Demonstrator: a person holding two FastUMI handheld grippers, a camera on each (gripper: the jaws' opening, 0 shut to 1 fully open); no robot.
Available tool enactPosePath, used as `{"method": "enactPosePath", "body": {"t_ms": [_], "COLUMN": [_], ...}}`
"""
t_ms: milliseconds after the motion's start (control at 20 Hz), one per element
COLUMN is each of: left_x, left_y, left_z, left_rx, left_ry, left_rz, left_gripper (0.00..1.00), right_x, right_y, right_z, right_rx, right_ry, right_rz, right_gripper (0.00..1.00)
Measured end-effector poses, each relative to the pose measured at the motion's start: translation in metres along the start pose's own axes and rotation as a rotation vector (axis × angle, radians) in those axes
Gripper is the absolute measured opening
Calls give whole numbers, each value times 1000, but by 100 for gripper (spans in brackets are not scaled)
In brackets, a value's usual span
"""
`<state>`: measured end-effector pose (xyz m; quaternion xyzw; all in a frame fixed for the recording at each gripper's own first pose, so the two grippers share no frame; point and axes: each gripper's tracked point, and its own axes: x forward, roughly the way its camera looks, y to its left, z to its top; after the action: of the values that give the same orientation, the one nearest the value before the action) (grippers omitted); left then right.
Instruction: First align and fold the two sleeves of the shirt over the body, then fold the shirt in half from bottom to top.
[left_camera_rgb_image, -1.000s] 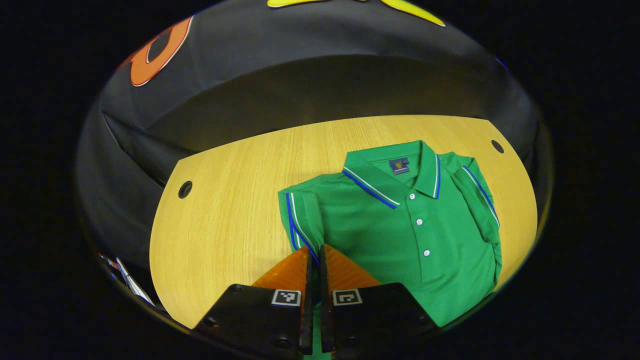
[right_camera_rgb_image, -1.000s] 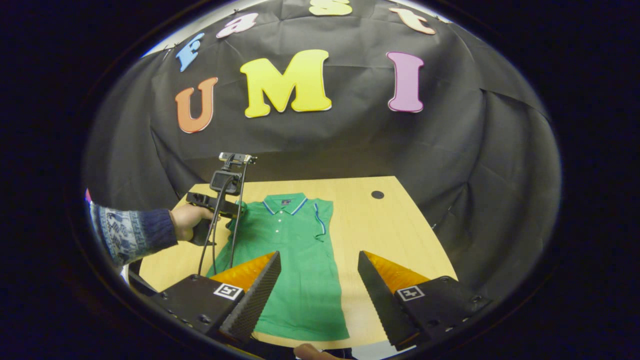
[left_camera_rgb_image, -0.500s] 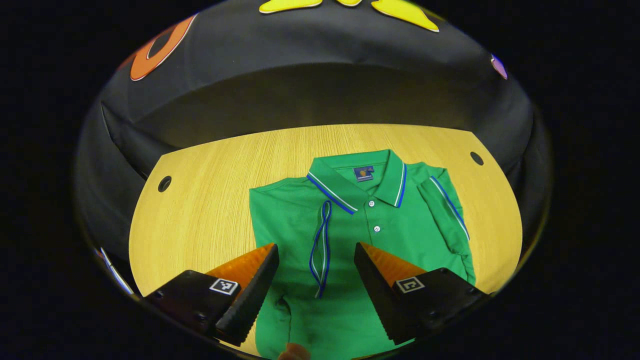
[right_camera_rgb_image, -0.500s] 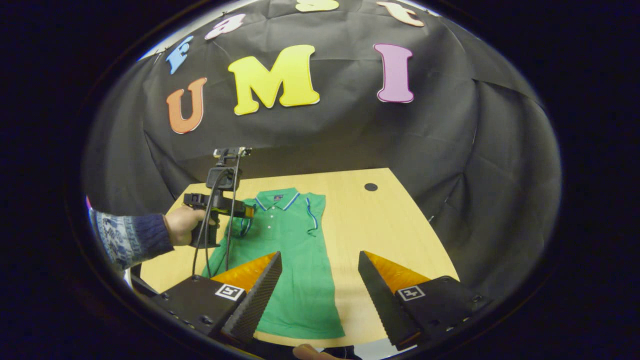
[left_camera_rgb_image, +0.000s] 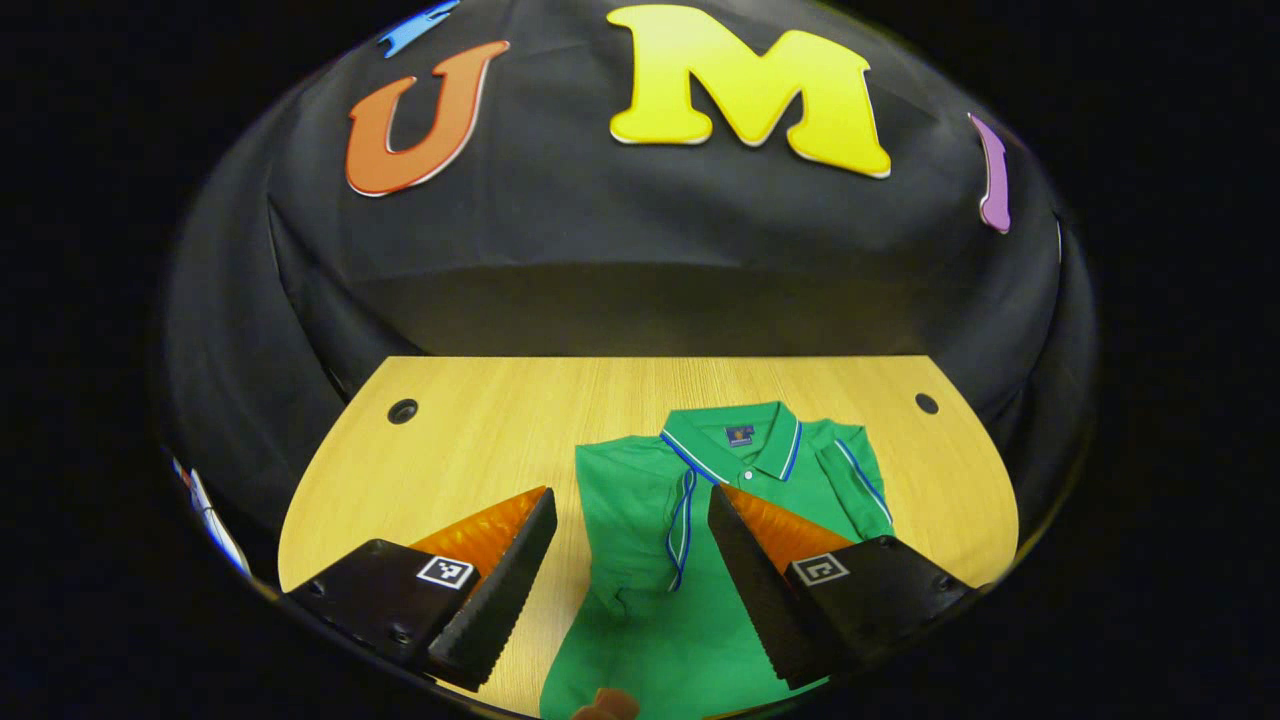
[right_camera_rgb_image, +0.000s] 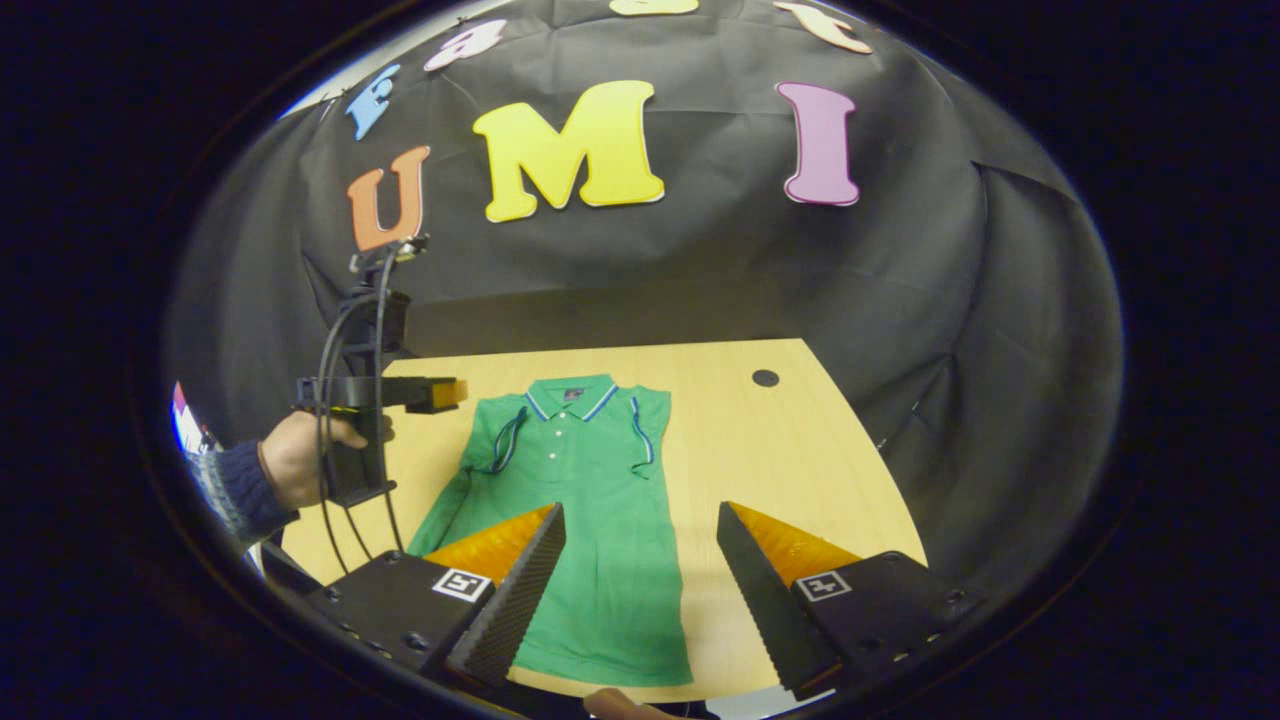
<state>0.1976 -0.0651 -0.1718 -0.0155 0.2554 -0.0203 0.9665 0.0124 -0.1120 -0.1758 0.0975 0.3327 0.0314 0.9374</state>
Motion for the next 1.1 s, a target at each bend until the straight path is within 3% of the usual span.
{"method": "enactPosePath", "body": {"t_ms": [200, 350, 600, 900, 1100], "left_x": [-55, -86, -116, -153, -177], "left_y": [28, 44, 61, 72, 70], "left_z": [-2, -40, -150, -281, -331], "left_rx": [-32, 20, 69, 3, -30], "left_ry": [-112, -90, 117, 444, 622], "left_rz": [37, 43, 45, 46, 20], "left_gripper": [99, 98, 98, 99, 99], "right_x": [4, 10, 33, 55, 50], "right_y": [11, 16, 9, -14, -32], "right_z": [-2, -14, -72, -180, -237], "right_rx": [-33, -59, -75, -116, -127], "right_ry": [1, 18, 173, 454, 626], "right_rz": [28, 38, 9, -45, -63], "right_gripper": [93, 94, 95, 95, 96]}}
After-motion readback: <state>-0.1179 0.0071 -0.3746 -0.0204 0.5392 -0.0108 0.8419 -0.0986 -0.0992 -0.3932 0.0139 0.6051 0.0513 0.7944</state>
